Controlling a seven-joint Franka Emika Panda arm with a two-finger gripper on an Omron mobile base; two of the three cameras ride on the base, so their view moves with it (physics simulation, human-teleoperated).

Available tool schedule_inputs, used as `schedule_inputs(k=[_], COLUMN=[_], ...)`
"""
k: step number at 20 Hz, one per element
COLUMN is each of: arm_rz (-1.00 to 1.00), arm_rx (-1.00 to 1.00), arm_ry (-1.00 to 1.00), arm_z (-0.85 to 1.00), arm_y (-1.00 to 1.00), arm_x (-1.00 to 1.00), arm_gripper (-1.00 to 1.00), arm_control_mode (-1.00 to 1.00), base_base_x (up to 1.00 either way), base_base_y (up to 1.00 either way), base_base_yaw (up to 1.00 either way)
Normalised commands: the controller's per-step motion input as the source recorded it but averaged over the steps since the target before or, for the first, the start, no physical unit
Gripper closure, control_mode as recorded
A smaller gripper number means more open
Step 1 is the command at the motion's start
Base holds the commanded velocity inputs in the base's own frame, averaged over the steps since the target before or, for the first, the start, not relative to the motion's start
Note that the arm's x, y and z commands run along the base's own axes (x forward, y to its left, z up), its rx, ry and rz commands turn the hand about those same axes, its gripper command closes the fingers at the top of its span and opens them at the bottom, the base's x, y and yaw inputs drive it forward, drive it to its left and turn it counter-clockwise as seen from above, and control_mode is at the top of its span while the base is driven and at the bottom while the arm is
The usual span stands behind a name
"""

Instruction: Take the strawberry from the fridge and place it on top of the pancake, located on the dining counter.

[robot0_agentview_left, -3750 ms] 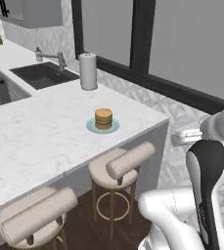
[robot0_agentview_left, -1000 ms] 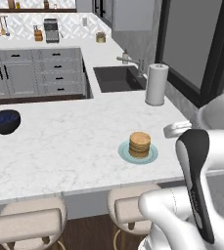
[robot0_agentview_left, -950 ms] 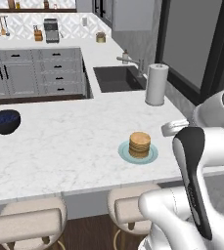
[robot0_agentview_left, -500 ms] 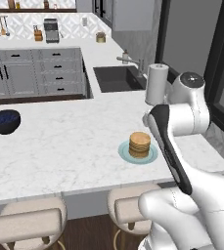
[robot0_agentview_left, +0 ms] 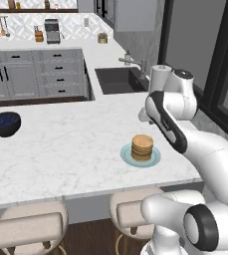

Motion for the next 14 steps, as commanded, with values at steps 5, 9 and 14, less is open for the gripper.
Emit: schedule_inputs(k=[5,9,14], arm_rz=[0.0,0.0,0.0], arm_rx=[-0.04,-0.09,-0.09], arm_ry=[0.12,0.07,0.03], arm_z=[-0.4,-0.49,-0.4], arm_y=[0.0,0.0,0.0], arm_x=[0.34,0.17,0.31], arm_gripper=[1.0,1.0,1.0], arm_control_mode=[-1.0,-1.0,-1.0], base_base_x=[0.0,0.0,0.0], base_base_y=[0.0,0.0,0.0], base_base_yaw=[0.0,0.0,0.0])
